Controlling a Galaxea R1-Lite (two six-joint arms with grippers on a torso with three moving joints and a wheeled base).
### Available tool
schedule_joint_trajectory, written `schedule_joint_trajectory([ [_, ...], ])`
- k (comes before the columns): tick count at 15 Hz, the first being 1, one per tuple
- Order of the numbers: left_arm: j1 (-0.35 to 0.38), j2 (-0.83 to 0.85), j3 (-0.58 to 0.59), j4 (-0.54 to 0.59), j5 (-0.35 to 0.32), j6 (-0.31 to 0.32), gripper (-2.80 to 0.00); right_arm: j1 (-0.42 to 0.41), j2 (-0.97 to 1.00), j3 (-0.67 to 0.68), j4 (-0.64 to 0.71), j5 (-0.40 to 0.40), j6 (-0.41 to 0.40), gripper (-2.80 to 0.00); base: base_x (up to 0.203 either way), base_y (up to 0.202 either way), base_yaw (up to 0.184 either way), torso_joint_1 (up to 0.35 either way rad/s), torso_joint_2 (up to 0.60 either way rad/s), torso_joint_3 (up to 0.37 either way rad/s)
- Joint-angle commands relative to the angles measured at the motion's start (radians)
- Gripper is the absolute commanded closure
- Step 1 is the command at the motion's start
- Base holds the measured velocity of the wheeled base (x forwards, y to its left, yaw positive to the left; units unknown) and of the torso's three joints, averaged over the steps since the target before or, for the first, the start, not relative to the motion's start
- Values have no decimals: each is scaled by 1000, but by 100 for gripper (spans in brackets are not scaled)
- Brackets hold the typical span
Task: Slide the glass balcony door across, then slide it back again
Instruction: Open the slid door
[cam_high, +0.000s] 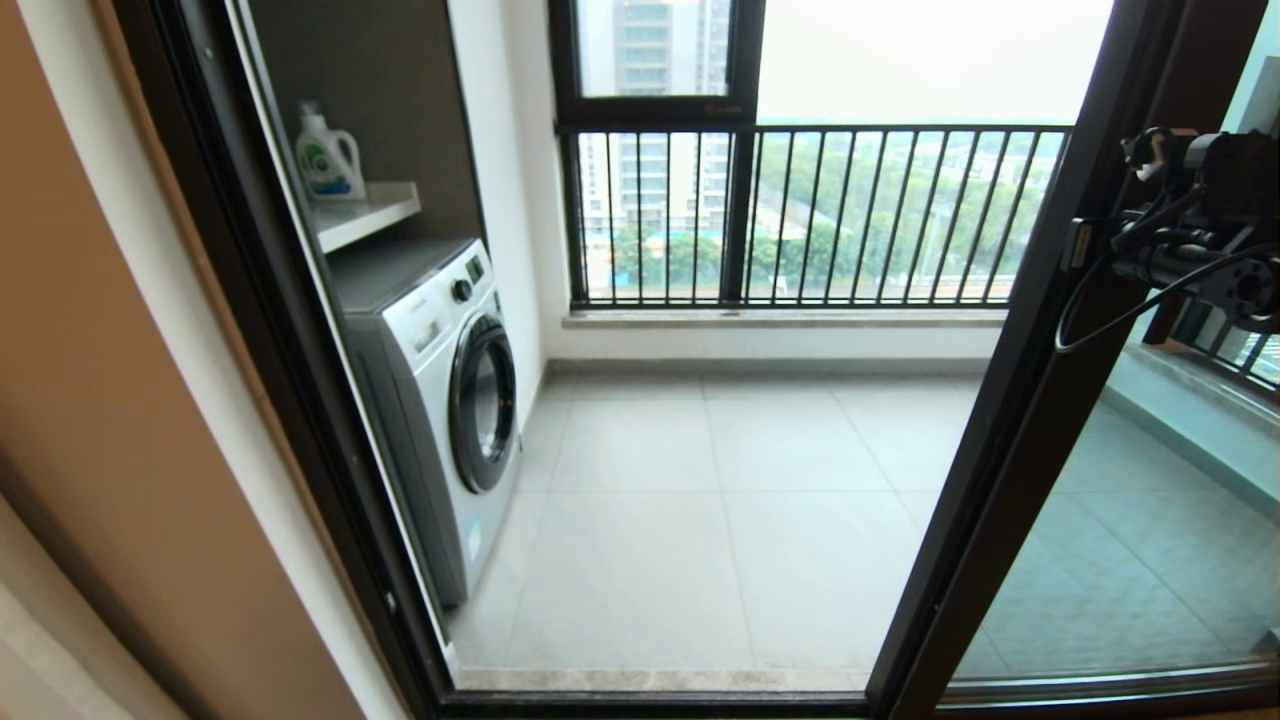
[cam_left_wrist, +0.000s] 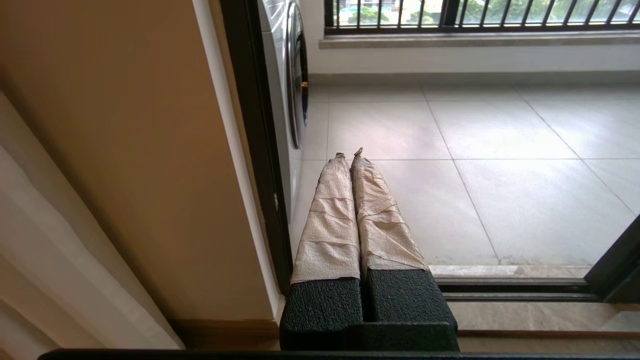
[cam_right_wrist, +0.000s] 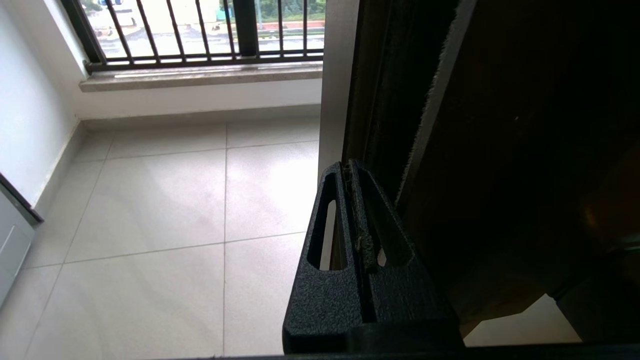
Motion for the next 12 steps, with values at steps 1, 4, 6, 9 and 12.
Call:
schedule_joint_trajectory([
  [1,0,2,0,1,0,0,0,40,-26,24,3,-1,1,0,0,0,0,0,0,0],
  [4,0,2,0,0,0,0,0,124,-54,43,2,-2,0,0,0,0,0,0,0,0],
  [6,0,2,0,1,0,0,0,173,-77,68,2,-6,1,0,0,0,0,0,0,0],
  [9,0,2,0,0,0,-1,0,203,-119,122,-21,-7,0,0,0,0,0,0,0,0],
  [12,0,2,0,1,0,0,0,203,-204,236,-32,-9,-2,0,0,0,0,0,0,0],
])
